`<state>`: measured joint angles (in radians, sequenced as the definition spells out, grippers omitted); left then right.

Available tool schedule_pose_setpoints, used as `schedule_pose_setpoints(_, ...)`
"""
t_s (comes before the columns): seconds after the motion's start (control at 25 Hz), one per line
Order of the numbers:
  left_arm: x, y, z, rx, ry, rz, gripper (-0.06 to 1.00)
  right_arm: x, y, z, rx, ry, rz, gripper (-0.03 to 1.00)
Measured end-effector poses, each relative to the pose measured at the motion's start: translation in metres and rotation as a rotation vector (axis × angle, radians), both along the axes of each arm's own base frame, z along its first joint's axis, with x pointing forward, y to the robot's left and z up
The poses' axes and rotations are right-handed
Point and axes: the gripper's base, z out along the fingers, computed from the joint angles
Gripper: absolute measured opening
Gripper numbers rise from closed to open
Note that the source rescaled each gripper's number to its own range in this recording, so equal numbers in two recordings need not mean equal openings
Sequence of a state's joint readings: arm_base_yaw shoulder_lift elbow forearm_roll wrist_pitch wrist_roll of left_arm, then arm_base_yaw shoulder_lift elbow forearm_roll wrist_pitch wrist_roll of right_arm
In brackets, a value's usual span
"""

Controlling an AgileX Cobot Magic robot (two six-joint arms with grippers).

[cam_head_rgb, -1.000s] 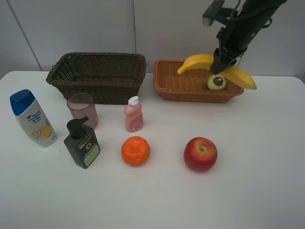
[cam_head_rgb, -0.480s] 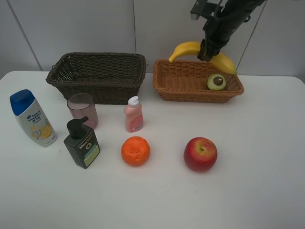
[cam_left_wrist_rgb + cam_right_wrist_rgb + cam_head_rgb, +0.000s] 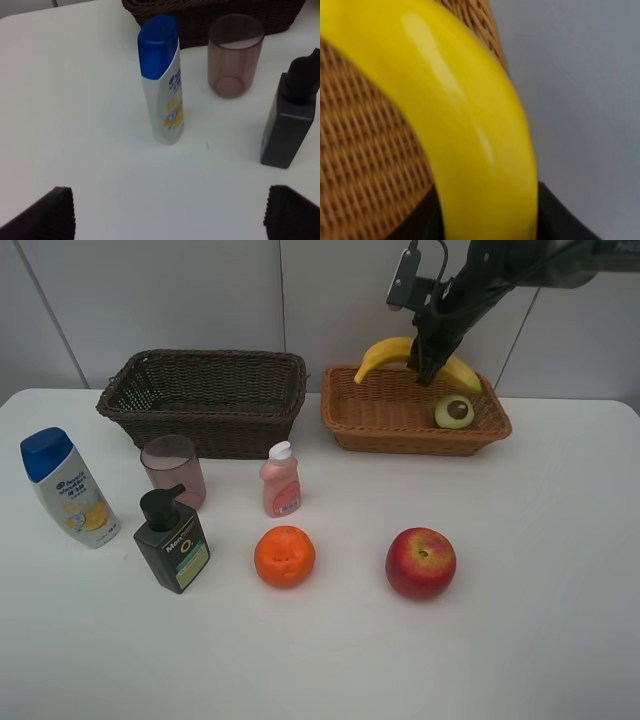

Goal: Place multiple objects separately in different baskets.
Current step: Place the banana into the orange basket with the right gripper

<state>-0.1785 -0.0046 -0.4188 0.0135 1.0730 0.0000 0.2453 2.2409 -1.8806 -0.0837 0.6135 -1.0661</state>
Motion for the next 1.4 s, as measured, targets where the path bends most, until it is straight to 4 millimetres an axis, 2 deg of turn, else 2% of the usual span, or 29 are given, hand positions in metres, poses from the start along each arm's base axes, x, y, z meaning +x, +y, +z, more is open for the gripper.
schedule_pose_setpoints(0.32,0.0,0.0,0.0,0.0,0.0,0.0,1.0,0.007,0.001,-0.008,-0.015,-0.057,0.016,0.01)
schedule_pose_setpoints(1.08,0.0,0.0,0.0,0.0,0.0,0.0,1.0,0.005,0.0,-0.013,-0.027,-0.015,0.013,0.01)
schedule_pose_setpoints(1.12,0.0,0.0,0.0,0.0,0.0,0.0,1.0,0.005,0.0,-0.013,-0.026,-0.012,0.012,0.05)
schedule_pose_setpoints(1.16,0.0,0.0,0.0,0.0,0.0,0.0,1.0,0.005,0.0,-0.013,-0.026,-0.009,0.011,0.15)
schedule_pose_setpoints(1.24,0.0,0.0,0.0,0.0,0.0,0.0,1.0,0.004,0.0,-0.013,-0.013,-0.003,0.007,0.49)
schedule_pose_setpoints(1.32,0.0,0.0,0.0,0.0,0.0,0.0,1.0,0.004,0.001,-0.014,0.004,0.002,0.001,0.78)
schedule_pose_setpoints(1.36,0.0,0.0,0.0,0.0,0.0,0.0,1.0,0.004,0.002,-0.014,0.008,0.004,0.0,0.87)
schedule_pose_setpoints(1.4,0.0,0.0,0.0,0.0,0.0,0.0,1.0,0.004,0.002,-0.014,0.013,0.005,-0.002,0.92)
